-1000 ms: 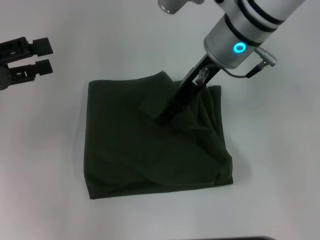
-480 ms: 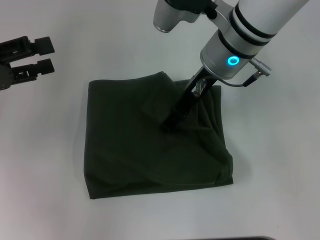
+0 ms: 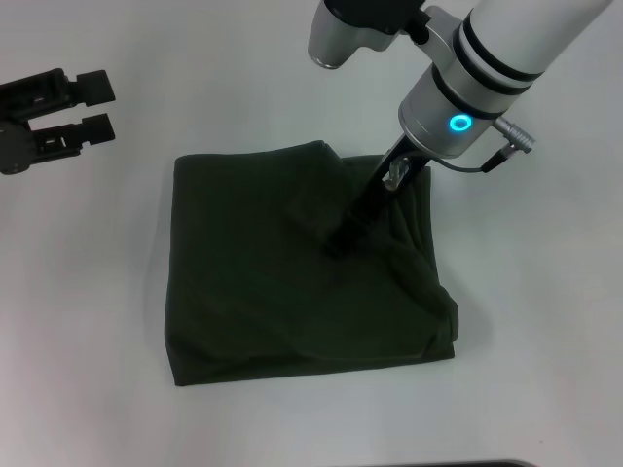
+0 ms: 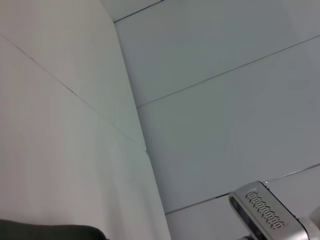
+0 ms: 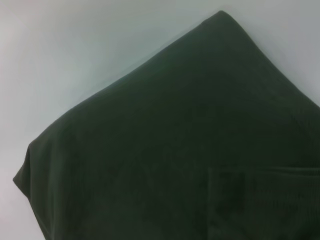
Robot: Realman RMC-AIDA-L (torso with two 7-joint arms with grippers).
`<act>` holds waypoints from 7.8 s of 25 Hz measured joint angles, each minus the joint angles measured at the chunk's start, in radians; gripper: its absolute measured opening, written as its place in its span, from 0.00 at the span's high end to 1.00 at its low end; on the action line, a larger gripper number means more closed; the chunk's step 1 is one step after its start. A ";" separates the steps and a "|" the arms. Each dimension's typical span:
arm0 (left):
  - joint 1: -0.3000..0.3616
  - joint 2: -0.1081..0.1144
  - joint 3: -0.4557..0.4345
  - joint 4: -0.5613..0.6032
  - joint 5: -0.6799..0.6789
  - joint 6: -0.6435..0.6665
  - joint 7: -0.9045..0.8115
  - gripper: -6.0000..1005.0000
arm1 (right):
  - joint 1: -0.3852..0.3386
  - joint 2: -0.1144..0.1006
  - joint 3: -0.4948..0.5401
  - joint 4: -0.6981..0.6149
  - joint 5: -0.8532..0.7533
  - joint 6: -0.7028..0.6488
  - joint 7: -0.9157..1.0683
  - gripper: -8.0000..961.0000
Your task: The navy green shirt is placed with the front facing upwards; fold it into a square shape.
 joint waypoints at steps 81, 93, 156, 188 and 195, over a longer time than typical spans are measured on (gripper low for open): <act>-0.007 0.009 -0.003 0.051 0.007 -0.012 0.000 0.20 | -0.074 0.001 -0.101 -0.146 0.032 0.026 0.095 0.28; -0.013 0.010 0.001 0.073 0.008 -0.013 0.001 0.20 | -0.082 -0.003 -0.102 -0.144 0.005 0.036 0.111 0.32; -0.012 0.006 0.003 0.074 0.011 -0.013 0.001 0.19 | -0.205 -0.010 0.151 -0.268 -0.079 -0.103 0.209 0.97; -0.006 0.007 0.003 0.074 0.011 -0.013 0.002 0.20 | -0.242 -0.013 0.284 -0.340 -0.185 -0.099 0.263 0.53; -0.005 0.013 -0.003 0.074 0.004 -0.009 0.003 0.20 | -0.210 -0.019 0.371 -0.355 -0.188 -0.135 0.244 0.53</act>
